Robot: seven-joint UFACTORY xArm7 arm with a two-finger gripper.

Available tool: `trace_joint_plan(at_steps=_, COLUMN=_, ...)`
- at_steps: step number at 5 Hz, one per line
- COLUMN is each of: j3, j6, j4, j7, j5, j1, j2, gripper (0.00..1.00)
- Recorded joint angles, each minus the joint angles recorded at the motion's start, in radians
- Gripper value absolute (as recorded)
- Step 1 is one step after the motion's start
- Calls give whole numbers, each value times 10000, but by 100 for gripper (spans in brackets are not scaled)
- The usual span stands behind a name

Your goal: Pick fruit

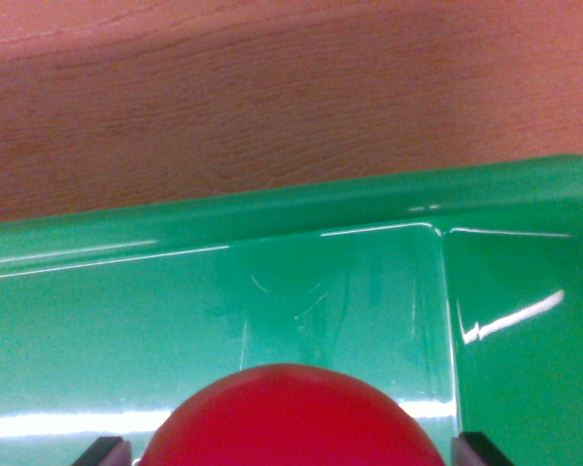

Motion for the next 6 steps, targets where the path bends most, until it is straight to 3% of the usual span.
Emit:
trace_joint_plan(at_steps=1, j3=-6, j6=478, j4=323, j7=-3, j5=-12, j1=4, j2=-155, gripper=100)
trace_joint_plan(at_steps=2, j3=-6, j6=478, j4=323, j7=-3, j5=-12, j1=4, j2=-155, gripper=100)
trace_joint_plan(at_steps=3, j3=-11, j6=946, j4=639, j7=-5, j5=-23, j1=8, j2=-308, gripper=100)
trace_joint_plan(at_steps=4, j3=-11, j6=946, j4=639, j7=-5, j5=-23, j1=8, j2=-308, gripper=100)
trace_joint_plan(at_steps=5, j3=-17, j6=1390, j4=939, j7=-7, j5=-34, j1=11, j2=-452, gripper=100)
trace_joint_plan(at_steps=6, j3=-17, j6=1390, j4=939, j7=-7, j5=-34, j1=11, j2=-452, gripper=100)
